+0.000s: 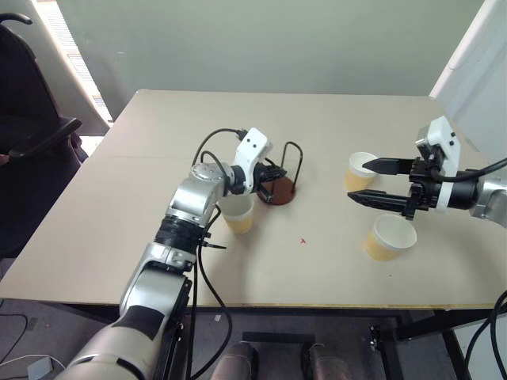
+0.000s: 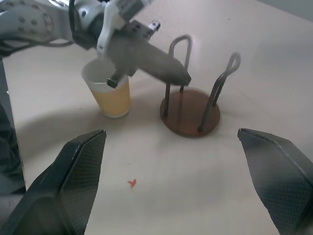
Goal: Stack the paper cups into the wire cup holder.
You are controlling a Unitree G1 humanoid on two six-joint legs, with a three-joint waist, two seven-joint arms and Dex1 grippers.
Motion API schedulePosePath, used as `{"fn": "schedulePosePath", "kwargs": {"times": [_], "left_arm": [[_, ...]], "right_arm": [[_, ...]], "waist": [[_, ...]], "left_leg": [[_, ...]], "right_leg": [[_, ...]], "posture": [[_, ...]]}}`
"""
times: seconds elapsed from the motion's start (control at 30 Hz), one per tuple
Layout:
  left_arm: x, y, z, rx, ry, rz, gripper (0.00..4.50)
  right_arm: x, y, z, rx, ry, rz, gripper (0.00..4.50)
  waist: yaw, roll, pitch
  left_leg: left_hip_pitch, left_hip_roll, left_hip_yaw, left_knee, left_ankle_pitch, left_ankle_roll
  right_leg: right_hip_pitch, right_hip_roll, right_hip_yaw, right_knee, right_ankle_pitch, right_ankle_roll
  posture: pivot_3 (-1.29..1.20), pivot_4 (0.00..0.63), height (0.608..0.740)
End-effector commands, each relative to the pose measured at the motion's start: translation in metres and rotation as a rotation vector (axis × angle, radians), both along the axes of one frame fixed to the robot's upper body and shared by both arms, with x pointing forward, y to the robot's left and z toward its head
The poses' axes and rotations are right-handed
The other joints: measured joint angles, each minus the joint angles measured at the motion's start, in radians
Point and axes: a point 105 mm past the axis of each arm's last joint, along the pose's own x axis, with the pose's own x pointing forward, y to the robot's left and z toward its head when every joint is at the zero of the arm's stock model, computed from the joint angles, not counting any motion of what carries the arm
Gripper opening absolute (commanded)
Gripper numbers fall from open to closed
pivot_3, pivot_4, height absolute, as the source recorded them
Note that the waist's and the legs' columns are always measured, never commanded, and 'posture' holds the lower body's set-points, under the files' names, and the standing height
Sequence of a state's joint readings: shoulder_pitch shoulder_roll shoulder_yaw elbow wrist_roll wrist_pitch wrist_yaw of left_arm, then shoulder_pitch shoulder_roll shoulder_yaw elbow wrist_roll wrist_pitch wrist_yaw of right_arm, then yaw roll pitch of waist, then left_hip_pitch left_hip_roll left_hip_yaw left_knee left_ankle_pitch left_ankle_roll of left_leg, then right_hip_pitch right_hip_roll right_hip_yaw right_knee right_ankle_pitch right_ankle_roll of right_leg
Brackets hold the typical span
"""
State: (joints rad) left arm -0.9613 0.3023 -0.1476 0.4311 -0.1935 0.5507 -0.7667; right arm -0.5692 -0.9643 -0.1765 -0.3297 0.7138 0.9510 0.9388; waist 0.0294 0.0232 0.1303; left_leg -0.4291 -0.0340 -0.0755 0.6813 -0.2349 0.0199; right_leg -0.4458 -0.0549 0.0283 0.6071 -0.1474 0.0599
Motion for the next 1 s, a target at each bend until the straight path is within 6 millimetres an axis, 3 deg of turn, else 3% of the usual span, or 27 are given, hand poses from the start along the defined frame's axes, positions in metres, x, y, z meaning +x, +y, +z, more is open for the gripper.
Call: {"fn": "schedulePosePath", "kwargs": {"times": [0.03, 0.27, 0.5, 0.63, 0.77, 1.0], "left_arm": [[-0.003, -0.003, 0.022, -0.032, -0.065, -0.034, 0.03], [-0.013, -0.004, 0.032, -0.029, -0.082, -0.139, 0.03], [-0.049, -0.021, 0.054, -0.072, -0.077, -0.426, 0.03], [-0.073, -0.036, 0.050, -0.056, -0.030, -0.579, 0.03], [-0.089, -0.045, 0.032, 0.004, 0.015, -0.686, 0.03], [-0.096, -0.049, 0.013, 0.069, 0.041, -0.730, 0.03]], "right_arm": [[-0.005, 0.001, 0.011, -0.016, -0.049, 0.020, 4.50], [-0.012, -0.003, 0.014, -0.031, -0.046, 0.016, 4.50], [-0.039, -0.010, 0.018, -0.102, 0.010, 0.041, 4.50], [-0.053, -0.010, 0.021, -0.126, 0.022, 0.055, 4.50], [-0.063, -0.005, 0.016, -0.130, 0.044, 0.069, 4.50], [-0.069, -0.005, 0.017, -0.124, 0.041, 0.048, 4.50]], "waist": [[0.000, 0.000, 0.000], [0.000, 0.000, 0.000], [0.008, 0.000, 0.000], [0.007, 0.000, 0.000], [0.007, 0.000, 0.000], [0.007, 0.000, 0.000]], "left_leg": [[0.000, 0.000, 0.000, 0.000, 0.000, 0.000], [0.000, 0.000, 0.000, 0.000, 0.000, 0.000], [-0.005, -0.001, -0.001, 0.001, 0.000, 0.001], [-0.006, -0.001, -0.001, 0.002, -0.001, 0.001], [-0.006, -0.001, 0.000, 0.002, -0.001, 0.002], [-0.006, -0.001, 0.000, 0.002, 0.000, 0.003]], "right_leg": [[0.000, 0.000, 0.000, 0.000, 0.000, 0.000], [0.000, 0.000, 0.000, 0.000, 0.000, 0.000], [-0.002, 0.000, 0.000, -0.001, -0.001, 0.002], [-0.002, -0.001, 0.000, -0.003, -0.002, 0.004], [-0.002, -0.001, 0.000, -0.003, -0.002, 0.005], [-0.002, -0.001, 0.001, -0.002, -0.004, 0.008]], "posture": [[0.00, 0.150, 0.740], [0.00, 0.150, 0.740], [0.00, 0.150, 0.740], [0.00, 0.150, 0.740], [0.00, 0.150, 0.740], [0.00, 0.150, 0.740]]}}
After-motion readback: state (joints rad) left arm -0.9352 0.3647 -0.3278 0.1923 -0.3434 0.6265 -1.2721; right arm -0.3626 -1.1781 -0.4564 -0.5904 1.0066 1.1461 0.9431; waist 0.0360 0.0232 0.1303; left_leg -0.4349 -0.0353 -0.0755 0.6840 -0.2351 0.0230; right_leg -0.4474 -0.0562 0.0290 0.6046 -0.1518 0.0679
